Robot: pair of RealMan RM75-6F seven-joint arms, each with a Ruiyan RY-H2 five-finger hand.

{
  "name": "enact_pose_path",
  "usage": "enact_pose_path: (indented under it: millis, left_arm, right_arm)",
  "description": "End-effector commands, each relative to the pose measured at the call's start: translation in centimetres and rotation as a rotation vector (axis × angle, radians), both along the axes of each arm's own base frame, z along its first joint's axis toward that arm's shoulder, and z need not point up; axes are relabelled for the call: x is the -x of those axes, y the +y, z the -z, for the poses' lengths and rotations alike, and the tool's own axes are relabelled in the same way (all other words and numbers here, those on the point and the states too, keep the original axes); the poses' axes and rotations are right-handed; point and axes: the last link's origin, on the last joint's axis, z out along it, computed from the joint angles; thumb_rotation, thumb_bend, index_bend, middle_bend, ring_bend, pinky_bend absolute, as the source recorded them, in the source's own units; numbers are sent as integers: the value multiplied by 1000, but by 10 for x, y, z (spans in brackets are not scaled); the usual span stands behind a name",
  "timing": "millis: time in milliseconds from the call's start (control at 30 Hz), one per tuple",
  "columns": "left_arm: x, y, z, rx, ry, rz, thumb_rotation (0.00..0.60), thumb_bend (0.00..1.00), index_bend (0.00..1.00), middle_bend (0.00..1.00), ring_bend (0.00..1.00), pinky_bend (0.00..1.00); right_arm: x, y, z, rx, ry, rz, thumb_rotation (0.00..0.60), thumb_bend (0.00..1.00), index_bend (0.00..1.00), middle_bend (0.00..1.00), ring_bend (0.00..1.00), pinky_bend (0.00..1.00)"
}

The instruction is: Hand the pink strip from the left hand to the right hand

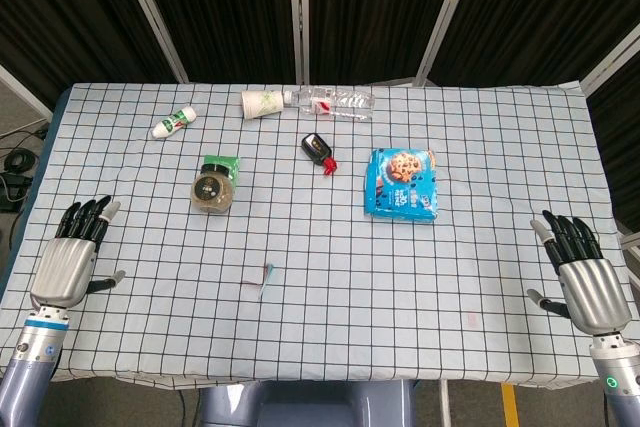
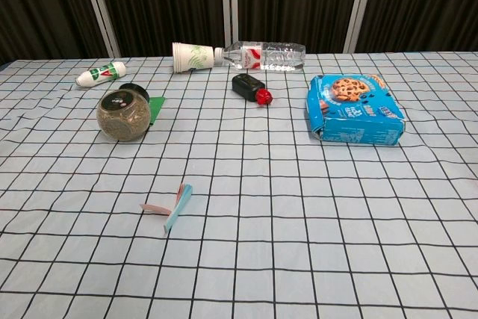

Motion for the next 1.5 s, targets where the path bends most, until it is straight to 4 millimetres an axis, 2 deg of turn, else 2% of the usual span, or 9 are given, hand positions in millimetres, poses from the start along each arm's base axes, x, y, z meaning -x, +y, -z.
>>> enact_pose_path:
  millis: [33, 200, 233, 367, 500, 700, 867, 1133, 1500]
  left_arm:
    - [-1, 0, 4, 13, -2, 6, 600, 0, 0, 0, 0, 0]
    - [-9, 8, 30, 115, -20, 18, 600, 0, 54, 0, 0, 0]
    - [-15, 12, 46, 186, -47, 21, 600, 0, 108, 0, 0, 0]
    - [-27, 23, 74, 282, -65, 29, 600, 29, 372, 0, 0, 0]
    - [-38, 31, 99, 335, -65, 43, 600, 197, 517, 0, 0, 0]
    - [-64, 40, 139, 405, -63, 86, 600, 261, 525, 0, 0, 0]
    - [-81, 48, 157, 425, -64, 111, 600, 307, 525, 0, 0, 0]
    - [-91, 47, 168, 454, -34, 135, 600, 325, 535, 0, 0, 0]
    - [-88, 43, 175, 473, -5, 113, 600, 325, 535, 0, 0, 0]
  right_arm:
    - [0, 0, -1, 0, -2, 2, 600, 0, 41, 0, 0, 0]
    - [0, 1, -1, -5, -11, 2, 600, 0, 42, 0, 0, 0]
    - [0, 1, -2, -6, -14, 2, 600, 0, 42, 0, 0, 0]
    - [-1, 1, -2, -7, -24, -2, 600, 0, 48, 0, 0, 0]
    - [-3, 0, -1, -9, -32, -9, 600, 0, 55, 0, 0, 0]
    - [0, 0, 0, -13, -42, 1, 600, 0, 62, 0, 0, 0]
    - [1, -1, 0, -12, -37, 0, 600, 0, 63, 0, 0, 0]
    - [1, -1, 0, -6, -43, -8, 600, 0, 65, 0, 0, 0]
    - [0, 0, -3, 1, -51, -10, 600, 0, 73, 0, 0, 0]
